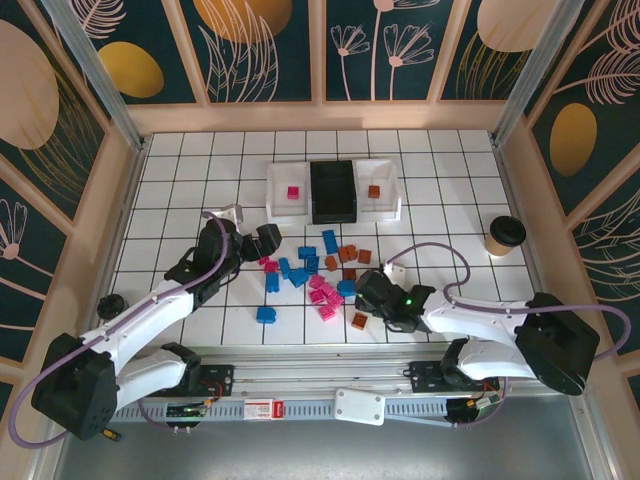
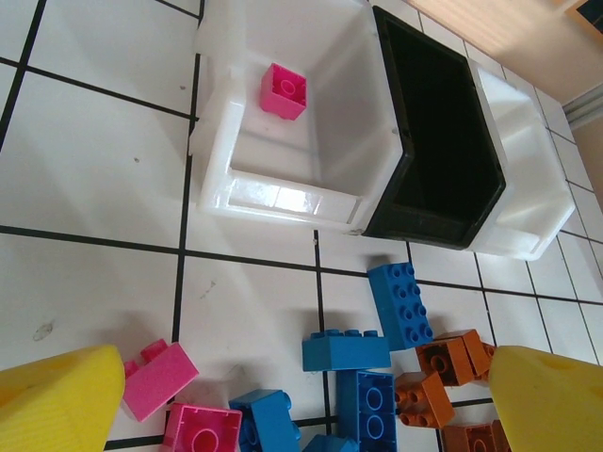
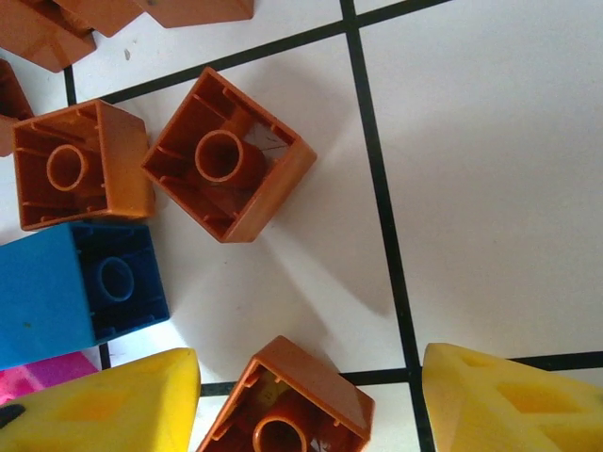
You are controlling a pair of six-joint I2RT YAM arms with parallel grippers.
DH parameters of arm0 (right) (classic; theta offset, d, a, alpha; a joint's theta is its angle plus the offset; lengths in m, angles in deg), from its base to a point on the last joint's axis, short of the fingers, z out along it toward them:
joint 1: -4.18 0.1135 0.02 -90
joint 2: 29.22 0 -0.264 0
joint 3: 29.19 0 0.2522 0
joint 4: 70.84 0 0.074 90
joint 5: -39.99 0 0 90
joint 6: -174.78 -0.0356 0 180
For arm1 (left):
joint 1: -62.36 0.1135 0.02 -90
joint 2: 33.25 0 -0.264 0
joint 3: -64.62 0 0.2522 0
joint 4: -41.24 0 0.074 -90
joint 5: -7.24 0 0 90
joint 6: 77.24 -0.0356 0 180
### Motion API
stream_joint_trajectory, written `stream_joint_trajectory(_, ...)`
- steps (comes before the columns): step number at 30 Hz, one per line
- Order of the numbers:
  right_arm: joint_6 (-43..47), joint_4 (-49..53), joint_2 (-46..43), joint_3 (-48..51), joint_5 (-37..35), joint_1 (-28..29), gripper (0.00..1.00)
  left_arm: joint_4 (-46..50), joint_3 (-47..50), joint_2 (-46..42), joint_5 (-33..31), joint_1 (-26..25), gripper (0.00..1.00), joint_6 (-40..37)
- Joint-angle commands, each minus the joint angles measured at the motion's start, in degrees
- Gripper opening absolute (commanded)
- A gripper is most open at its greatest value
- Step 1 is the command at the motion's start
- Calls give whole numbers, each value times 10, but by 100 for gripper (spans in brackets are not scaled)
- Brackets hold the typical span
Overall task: Sort the legos into containers by color
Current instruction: Pick up the lego from the bottom-center of the table, then place the lego in the container.
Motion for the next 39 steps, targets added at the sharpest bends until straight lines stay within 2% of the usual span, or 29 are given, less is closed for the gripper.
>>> stream_joint_trajectory(1, -12, -4, 16, -12, -2, 2, 61, -18, 10, -11, -3, 2, 99, 1)
stream_joint_trajectory(5, -12, -11, 29, -7, 13, 2, 55, -13, 10, -11, -7, 2, 99, -1)
stream_joint_trajectory(9, -5, -9, 34, -5, 14, -2, 45, -6, 8, -16, -16, 2, 99, -2)
stream_joint_trajectory(13, 18, -7, 14, -8, 12, -14, 33, 0, 6, -20, -16, 2, 99, -4)
stream_joint_trajectory(16, 57, 3, -18, -24, 8, -31, 28, 5, 5, -23, -17, 2, 99, -4)
stream_joint_trajectory(19, 127, 7, -47, -60, 12, -68, 26, 11, 3, -25, -17, 2, 99, -5)
stream_joint_trajectory(23, 215, -29, -38, -121, 39, -154, 23, 15, 2, -25, -14, 2, 99, -4)
stream_joint_trajectory(26, 263, -76, 18, -179, 54, -214, 23, 14, 5, -27, -11, 2, 99, -1)
stream_joint_trajectory(31, 313, -127, 167, -295, 57, -280, 23, 29, 4, -25, -7, 2, 99, -3)
stream_joint_trajectory(36, 326, -111, 301, -404, 60, -316, 24, 44, 9, -25, -6, 2, 99, -7)
stream_joint_trajectory(39, 326, -104, 349, -452, 60, -326, 31, 48, 16, -28, -5, 2, 99, -6)
